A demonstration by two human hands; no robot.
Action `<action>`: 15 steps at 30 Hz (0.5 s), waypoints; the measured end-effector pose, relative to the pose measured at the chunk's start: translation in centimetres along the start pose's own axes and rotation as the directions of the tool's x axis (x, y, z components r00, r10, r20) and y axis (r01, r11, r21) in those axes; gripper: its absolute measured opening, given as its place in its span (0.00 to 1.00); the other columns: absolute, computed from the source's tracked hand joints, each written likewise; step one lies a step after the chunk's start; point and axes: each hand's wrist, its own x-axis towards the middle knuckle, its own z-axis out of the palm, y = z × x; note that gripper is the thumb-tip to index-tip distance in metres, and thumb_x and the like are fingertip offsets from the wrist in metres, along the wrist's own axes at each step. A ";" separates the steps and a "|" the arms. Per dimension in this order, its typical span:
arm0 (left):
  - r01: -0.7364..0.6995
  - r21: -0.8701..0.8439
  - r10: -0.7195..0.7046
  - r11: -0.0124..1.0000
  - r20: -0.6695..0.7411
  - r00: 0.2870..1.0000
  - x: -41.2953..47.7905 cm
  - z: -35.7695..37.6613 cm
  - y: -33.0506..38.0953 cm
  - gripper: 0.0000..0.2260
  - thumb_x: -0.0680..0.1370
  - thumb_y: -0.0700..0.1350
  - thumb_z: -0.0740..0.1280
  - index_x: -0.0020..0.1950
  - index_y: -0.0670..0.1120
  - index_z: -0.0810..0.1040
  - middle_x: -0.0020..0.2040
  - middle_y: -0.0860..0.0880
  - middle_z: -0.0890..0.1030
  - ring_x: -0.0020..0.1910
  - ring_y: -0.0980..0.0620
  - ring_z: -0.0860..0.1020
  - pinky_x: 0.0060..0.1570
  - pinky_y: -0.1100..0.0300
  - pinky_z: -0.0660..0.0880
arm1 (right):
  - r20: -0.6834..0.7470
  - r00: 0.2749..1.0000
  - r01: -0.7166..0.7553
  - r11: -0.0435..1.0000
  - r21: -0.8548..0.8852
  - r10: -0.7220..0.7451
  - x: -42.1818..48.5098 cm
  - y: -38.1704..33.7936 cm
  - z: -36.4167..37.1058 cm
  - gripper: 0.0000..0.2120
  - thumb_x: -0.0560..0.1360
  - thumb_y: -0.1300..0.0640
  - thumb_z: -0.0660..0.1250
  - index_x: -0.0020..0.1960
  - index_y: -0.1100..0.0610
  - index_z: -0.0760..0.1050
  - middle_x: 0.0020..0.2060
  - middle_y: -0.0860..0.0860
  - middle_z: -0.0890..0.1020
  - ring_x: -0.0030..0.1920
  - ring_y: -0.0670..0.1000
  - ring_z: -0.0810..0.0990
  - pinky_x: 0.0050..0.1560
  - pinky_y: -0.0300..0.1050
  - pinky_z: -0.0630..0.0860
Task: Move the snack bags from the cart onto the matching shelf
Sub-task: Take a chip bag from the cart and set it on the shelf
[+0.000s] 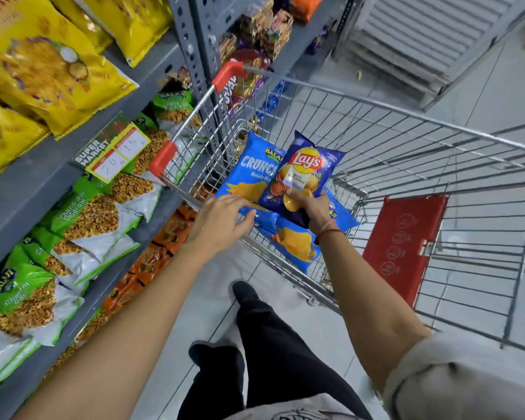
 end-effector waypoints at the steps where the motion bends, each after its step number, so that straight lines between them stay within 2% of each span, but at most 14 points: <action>1: 0.016 -0.026 -0.015 1.000 0.009 1.000 0.0 -0.6 -0.1 0.16 0.76 0.52 0.59 0.55 0.45 0.80 0.53 0.45 0.83 0.54 0.45 0.79 0.53 0.52 0.73 | 0.007 1.000 0.027 1.000 -0.015 -0.027 -1.2 -1.4 0.3 0.39 0.64 0.61 0.79 0.69 0.65 0.64 0.59 0.59 0.80 0.55 0.59 0.82 0.55 0.56 0.80; 3: 0.054 -0.054 -0.055 0.997 -0.017 0.998 0.0 -2.4 -0.1 0.13 0.76 0.48 0.62 0.57 0.46 0.79 0.53 0.44 0.83 0.52 0.44 0.79 0.51 0.53 0.74 | 0.031 0.994 0.108 0.994 -0.027 -0.107 -3.2 -4.2 1.1 0.40 0.64 0.63 0.79 0.70 0.64 0.63 0.60 0.59 0.79 0.55 0.59 0.81 0.57 0.56 0.79; 6: 0.065 -0.063 -0.074 0.996 -0.145 0.987 -0.2 -6.8 0.4 0.11 0.76 0.47 0.64 0.57 0.46 0.79 0.54 0.45 0.82 0.53 0.45 0.78 0.50 0.53 0.73 | 0.090 0.967 0.241 0.970 -0.015 -0.239 -7.0 -9.0 2.9 0.40 0.60 0.60 0.81 0.68 0.61 0.67 0.58 0.57 0.82 0.54 0.56 0.83 0.56 0.55 0.80; 8: 0.042 -0.085 -0.063 0.995 -0.253 0.965 -0.5 -10.4 0.7 0.10 0.76 0.46 0.64 0.55 0.45 0.80 0.55 0.44 0.82 0.53 0.44 0.79 0.52 0.52 0.73 | 0.164 0.926 0.345 0.939 0.002 -0.341 -10.2 -12.5 4.5 0.33 0.61 0.59 0.81 0.63 0.59 0.73 0.53 0.55 0.84 0.49 0.51 0.85 0.52 0.51 0.82; 11: 0.044 -0.056 -0.064 0.997 -0.430 0.901 -2.1 -16.8 1.1 0.14 0.74 0.50 0.63 0.55 0.45 0.80 0.53 0.42 0.83 0.54 0.43 0.79 0.52 0.51 0.74 | 0.247 0.816 0.520 0.850 0.083 -0.523 -15.6 -17.4 7.6 0.25 0.62 0.57 0.78 0.57 0.61 0.78 0.49 0.54 0.85 0.47 0.50 0.85 0.49 0.45 0.82; 12: 0.042 -0.045 -0.059 0.998 -0.489 0.870 -3.0 -19.0 1.1 0.15 0.74 0.51 0.63 0.55 0.45 0.80 0.53 0.42 0.83 0.54 0.43 0.79 0.52 0.51 0.74 | 0.274 0.772 0.564 0.817 0.121 -0.573 -17.5 -19.0 8.8 0.22 0.63 0.57 0.78 0.55 0.60 0.79 0.46 0.50 0.86 0.46 0.48 0.85 0.49 0.44 0.81; 14: 0.048 -0.017 -0.049 0.999 -0.609 0.792 -5.3 -23.3 1.5 0.14 0.74 0.50 0.64 0.56 0.45 0.80 0.54 0.42 0.82 0.54 0.43 0.79 0.54 0.54 0.72 | 0.334 0.684 0.623 0.758 0.194 -0.648 -21.3 -21.7 11.2 0.13 0.66 0.59 0.76 0.49 0.55 0.79 0.38 0.44 0.87 0.42 0.44 0.85 0.46 0.40 0.81; 15: 0.060 0.002 -0.043 0.998 -0.665 0.746 -6.7 -25.4 1.7 0.13 0.75 0.49 0.65 0.55 0.45 0.80 0.54 0.42 0.82 0.54 0.43 0.79 0.54 0.55 0.71 | 0.351 0.636 0.655 0.721 0.228 -0.688 -23.5 -22.9 12.4 0.13 0.65 0.57 0.76 0.48 0.53 0.79 0.38 0.43 0.86 0.43 0.45 0.85 0.46 0.41 0.81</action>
